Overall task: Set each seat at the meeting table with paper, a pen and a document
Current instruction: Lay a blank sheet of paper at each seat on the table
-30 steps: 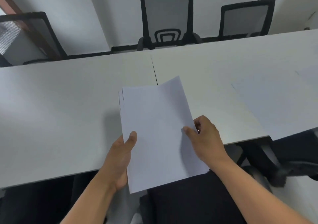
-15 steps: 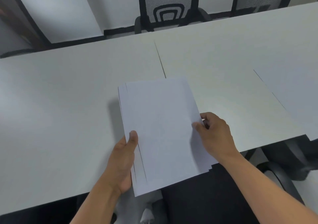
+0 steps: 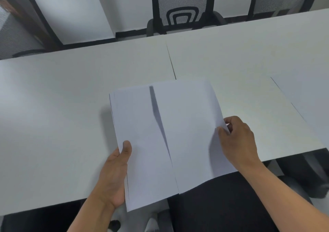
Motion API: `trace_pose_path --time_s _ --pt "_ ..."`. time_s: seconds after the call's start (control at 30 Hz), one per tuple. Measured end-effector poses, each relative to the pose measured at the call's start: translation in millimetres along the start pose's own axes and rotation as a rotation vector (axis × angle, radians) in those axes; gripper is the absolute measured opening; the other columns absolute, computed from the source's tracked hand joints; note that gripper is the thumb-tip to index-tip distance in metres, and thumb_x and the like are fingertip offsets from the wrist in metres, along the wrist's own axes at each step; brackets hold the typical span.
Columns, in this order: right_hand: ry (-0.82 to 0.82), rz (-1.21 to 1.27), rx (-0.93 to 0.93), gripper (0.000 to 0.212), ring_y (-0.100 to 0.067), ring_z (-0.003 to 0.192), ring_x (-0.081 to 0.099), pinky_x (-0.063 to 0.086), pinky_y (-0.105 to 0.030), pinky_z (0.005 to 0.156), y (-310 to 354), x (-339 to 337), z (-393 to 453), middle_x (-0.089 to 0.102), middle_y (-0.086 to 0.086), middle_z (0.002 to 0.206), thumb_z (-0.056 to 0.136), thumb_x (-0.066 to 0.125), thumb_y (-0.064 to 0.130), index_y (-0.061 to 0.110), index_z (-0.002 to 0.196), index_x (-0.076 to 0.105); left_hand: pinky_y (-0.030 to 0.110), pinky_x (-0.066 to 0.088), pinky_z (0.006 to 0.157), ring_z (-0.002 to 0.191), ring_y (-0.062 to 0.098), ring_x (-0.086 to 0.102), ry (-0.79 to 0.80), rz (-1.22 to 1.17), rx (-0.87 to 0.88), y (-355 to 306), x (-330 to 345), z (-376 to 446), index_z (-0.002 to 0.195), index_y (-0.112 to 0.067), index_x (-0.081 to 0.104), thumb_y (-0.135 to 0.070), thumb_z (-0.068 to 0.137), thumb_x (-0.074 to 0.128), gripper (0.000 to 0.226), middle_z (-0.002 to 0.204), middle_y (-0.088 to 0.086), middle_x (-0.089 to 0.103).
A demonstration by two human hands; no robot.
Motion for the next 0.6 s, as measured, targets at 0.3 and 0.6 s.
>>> trace_pose_path --time_s 0.3,0.6 --pt "-0.109 -0.206 -0.075 0.024 -0.036 0.093 0.059 0.048 -0.041 0.071 -10.6 -27.0 9.6 0.059 -0.001 0.094 0.104 0.058 0.012 0.004 0.126 0.063 0.036 0.066 0.06 0.093 0.028 0.084 0.067 -0.057 0.003 -5.7 0.0 -24.5 0.127 -0.016 0.074 -0.047 0.107 0.053 0.042 0.115 0.01 0.084" --pt "-0.259 -0.422 -0.177 0.026 -0.047 0.093 0.06 0.052 -0.052 0.074 -9.8 -37.8 4.9 0.074 -0.024 0.102 0.095 0.069 0.0 -0.006 0.12 0.066 0.041 0.069 0.07 0.106 0.033 0.081 0.109 -0.127 0.028 -19.0 -13.6 -47.0 0.132 -0.014 0.073 -0.048 0.105 0.053 0.048 0.123 0.013 0.081"
Point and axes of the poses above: each hand's wrist, its own z-axis towards the middle knuckle, its own x-axis out of the palm, y = z × x, the point moved 7 cm from there along z, towards the middle knuckle
